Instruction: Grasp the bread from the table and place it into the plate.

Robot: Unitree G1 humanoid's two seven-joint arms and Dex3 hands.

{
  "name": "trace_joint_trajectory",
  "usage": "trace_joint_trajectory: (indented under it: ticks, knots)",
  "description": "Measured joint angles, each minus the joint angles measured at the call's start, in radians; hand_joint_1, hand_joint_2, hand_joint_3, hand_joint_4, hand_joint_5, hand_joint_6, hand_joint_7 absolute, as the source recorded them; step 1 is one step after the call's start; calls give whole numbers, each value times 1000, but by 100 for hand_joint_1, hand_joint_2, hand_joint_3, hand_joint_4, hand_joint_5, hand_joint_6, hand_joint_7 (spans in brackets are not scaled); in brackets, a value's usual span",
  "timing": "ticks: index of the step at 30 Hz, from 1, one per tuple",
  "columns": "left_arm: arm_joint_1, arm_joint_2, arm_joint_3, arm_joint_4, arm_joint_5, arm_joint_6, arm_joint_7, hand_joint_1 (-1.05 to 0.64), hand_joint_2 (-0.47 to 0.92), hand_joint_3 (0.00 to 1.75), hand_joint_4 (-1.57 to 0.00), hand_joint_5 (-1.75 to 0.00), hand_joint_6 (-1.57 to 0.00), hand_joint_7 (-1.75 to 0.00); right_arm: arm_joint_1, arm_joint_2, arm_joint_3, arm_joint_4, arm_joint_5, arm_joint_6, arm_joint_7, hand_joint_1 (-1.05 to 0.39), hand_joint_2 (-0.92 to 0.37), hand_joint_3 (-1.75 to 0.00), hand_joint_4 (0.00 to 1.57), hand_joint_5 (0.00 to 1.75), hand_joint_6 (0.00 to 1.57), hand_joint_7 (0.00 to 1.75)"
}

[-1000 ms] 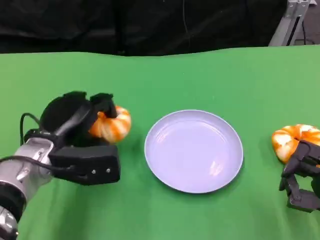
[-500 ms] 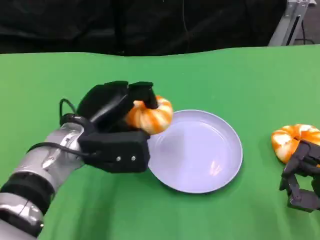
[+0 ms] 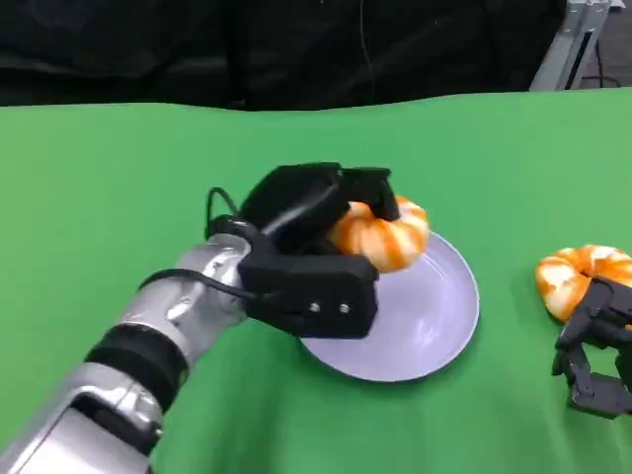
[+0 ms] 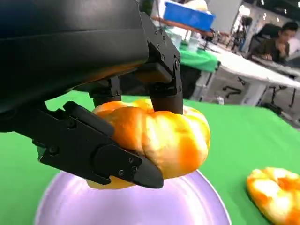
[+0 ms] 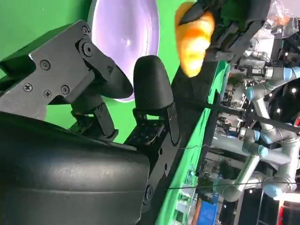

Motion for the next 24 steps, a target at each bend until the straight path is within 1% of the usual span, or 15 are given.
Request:
trace_joint_trajectory:
  ticks: [1, 2, 3, 4, 5, 6, 8, 10, 13, 15, 20, 21, 22, 23, 24]
  knots:
    - [-5, -9, -9, 12, 10, 2, 1, -7, 90, 27, -68, -175, -84, -106, 0, 0, 0, 0, -1, 0, -2, -6, -47, -128, 89, 168, 85, 150]
    - [-8, -16, -17, 21, 20, 4, 3, -7, 91, 22, -66, -174, -84, -97, 0, 0, 0, 0, -2, -1, -4, -6, -48, -128, 89, 168, 85, 149]
    - [-11, -23, -22, 32, 31, 6, 5, -7, 91, 14, -66, -170, -88, -79, 0, 0, 0, 0, -3, -1, -5, -5, -48, -128, 90, 168, 85, 149]
    - [-14, -30, -28, 46, 35, 11, 10, -7, 92, 12, -66, -170, -90, -72, 0, 0, 0, 0, -2, -1, -5, -5, -48, -128, 90, 168, 86, 149]
    - [-18, -37, -35, 60, 38, 18, 12, -7, 92, 11, -65, -172, -91, -72, 0, 0, 0, 0, -1, -1, -4, -6, -48, -127, 90, 168, 86, 148]
    - [-20, -41, -42, 72, 45, 21, 14, -7, 92, 11, -65, -174, -83, -93, 0, 0, 0, 0, 0, -1, -4, -6, -48, -127, 89, 168, 86, 148]
    - [-23, -50, -54, 97, 60, 29, 21, -8, 92, 11, -64, -174, -76, -106, 0, 1, 1, -2, -1, -1, -4, -7, -48, -127, 89, 169, 86, 148]
    - [-28, -50, -69, 113, 80, 33, 33, -10, 92, 7, -66, -164, -86, -74, 1, 1, 1, -4, -2, -1, -6, -6, -48, -126, 89, 169, 86, 148]
    - [-44, -47, -103, 135, 129, 45, 82, -12, 92, 7, -67, -163, -94, -51, 4, 4, 2, -11, -1, -1, -8, -4, -49, -126, 89, 169, 86, 147]
    - [-52, -46, -118, 146, 149, 45, 109, -13, 92, 6, -67, -166, -98, -47, 7, 5, 2, -21, -1, -1, -8, -5, -49, -125, 89, 169, 86, 146]
    - [-57, -48, -131, 175, 157, 44, 147, -12, 92, 6, -65, -167, -102, -47, 8, 5, 2, -23, 0, -1, -7, -5, -50, -124, 89, 168, 86, 145]
    - [-57, -48, -133, 178, 161, 44, 156, -19, 92, 13, -64, -152, -99, -44, 8, 5, 2, -23, 0, -1, -6, -5, -50, -123, 89, 168, 86, 145]
    - [-57, -48, -134, 181, 163, 41, 165, -30, 92, 21, -61, -127, -93, -35, 8, 5, 2, -23, 0, -1, -5, -5, -50, -123, 89, 167, 86, 145]
    - [-57, -47, -136, 182, 165, 37, 174, -42, 92, 29, -64, -83, -88, -21, 8, 5, 2, -23, 0, -1, -5, -5, -50, -123, 90, 167, 86, 145]
    - [-57, -46, -139, 182, 168, 36, 180, -59, 92, 37, -59, -49, -78, -11, 8, 5, 2, -23, 0, -1, -5, -5, -50, -123, 90, 167, 86, 145]
